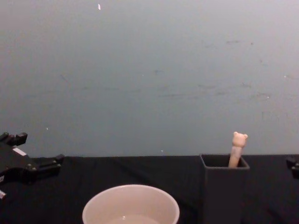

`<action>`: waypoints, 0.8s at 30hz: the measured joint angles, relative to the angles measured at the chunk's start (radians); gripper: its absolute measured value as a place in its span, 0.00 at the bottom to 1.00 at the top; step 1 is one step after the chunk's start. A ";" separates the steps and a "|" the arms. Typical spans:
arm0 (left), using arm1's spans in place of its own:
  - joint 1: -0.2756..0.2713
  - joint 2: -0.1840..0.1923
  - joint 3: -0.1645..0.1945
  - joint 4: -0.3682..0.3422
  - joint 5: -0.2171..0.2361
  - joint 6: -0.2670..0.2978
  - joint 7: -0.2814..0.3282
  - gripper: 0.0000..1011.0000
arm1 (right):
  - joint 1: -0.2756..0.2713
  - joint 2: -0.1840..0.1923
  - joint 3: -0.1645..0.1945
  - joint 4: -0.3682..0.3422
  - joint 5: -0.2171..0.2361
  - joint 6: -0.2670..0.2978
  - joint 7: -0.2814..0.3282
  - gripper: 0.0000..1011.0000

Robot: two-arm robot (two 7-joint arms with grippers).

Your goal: Pick up the stirring spoon with one hand, stir inside the cup, then place it back in its original position.

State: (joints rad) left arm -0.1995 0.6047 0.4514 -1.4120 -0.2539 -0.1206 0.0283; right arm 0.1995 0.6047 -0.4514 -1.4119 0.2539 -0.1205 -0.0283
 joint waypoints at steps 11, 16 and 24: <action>0.000 0.000 0.000 0.000 0.000 0.000 0.000 0.99 | 0.000 0.000 0.000 0.000 0.000 0.000 0.000 0.99; 0.000 0.000 0.000 0.000 0.000 0.000 0.000 0.99 | 0.000 0.000 0.000 0.000 0.000 0.000 0.000 0.99; 0.000 0.000 0.000 0.000 0.000 0.000 0.000 0.99 | 0.000 0.000 0.000 0.000 0.000 0.000 0.000 0.99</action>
State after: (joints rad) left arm -0.1995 0.6047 0.4514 -1.4119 -0.2539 -0.1206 0.0283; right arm 0.1995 0.6047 -0.4514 -1.4120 0.2539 -0.1205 -0.0283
